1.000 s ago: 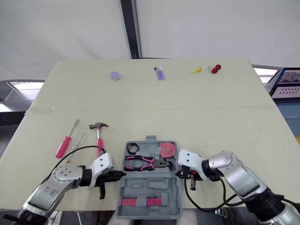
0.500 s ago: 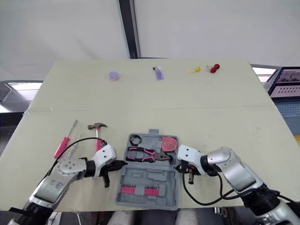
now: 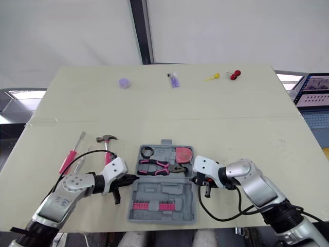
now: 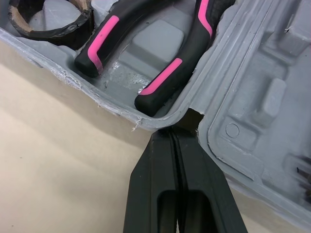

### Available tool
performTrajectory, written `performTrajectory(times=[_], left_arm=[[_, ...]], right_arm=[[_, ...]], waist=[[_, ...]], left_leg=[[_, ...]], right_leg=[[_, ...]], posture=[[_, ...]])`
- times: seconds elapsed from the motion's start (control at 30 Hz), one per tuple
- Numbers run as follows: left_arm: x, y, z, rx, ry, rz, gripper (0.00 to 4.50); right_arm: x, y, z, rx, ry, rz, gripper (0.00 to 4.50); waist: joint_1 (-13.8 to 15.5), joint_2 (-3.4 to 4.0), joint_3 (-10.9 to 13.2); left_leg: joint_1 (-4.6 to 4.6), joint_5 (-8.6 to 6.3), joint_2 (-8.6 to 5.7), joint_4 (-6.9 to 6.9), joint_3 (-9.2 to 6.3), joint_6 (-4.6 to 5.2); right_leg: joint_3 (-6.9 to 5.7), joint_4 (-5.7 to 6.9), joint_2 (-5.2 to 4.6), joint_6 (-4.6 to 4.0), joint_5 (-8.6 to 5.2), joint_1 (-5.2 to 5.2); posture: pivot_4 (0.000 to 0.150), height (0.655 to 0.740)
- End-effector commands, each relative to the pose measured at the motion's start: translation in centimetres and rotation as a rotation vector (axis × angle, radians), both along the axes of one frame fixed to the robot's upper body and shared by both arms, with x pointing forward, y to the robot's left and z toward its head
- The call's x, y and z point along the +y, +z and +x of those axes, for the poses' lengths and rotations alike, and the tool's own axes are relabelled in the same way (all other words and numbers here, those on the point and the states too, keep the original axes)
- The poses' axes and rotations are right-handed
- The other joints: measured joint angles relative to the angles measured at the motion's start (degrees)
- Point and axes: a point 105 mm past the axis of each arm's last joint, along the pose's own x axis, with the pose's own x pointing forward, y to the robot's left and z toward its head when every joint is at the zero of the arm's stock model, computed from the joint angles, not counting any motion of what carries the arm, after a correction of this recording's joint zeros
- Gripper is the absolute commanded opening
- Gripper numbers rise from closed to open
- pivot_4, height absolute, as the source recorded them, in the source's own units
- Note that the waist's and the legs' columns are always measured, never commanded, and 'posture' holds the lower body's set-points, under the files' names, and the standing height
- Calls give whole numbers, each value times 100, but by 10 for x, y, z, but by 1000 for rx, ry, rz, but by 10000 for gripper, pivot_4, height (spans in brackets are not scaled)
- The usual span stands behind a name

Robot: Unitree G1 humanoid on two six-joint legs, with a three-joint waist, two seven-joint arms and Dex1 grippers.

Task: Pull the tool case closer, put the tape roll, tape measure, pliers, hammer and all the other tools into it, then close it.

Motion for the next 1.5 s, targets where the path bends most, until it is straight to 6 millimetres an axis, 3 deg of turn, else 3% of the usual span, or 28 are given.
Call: performTrajectory(times=[0.03,1.5], left_arm=[[-5,6,6,-47,-7,-20,651],[-9,7,12,-72,-2,-26,651]], right_arm=[[11,15,6,-69,20,58,453],[20,14,13,-107,21,72,453]], waist=[[2,0,0],[5,0,0]], left_leg=[[0,0,0,0,0,0],[0,0,0,1,0,0]], right_leg=[[0,0,0,0,0,0],[0,2,0,0,0,0]], posture=[[1500,7400],[1500,7400]])
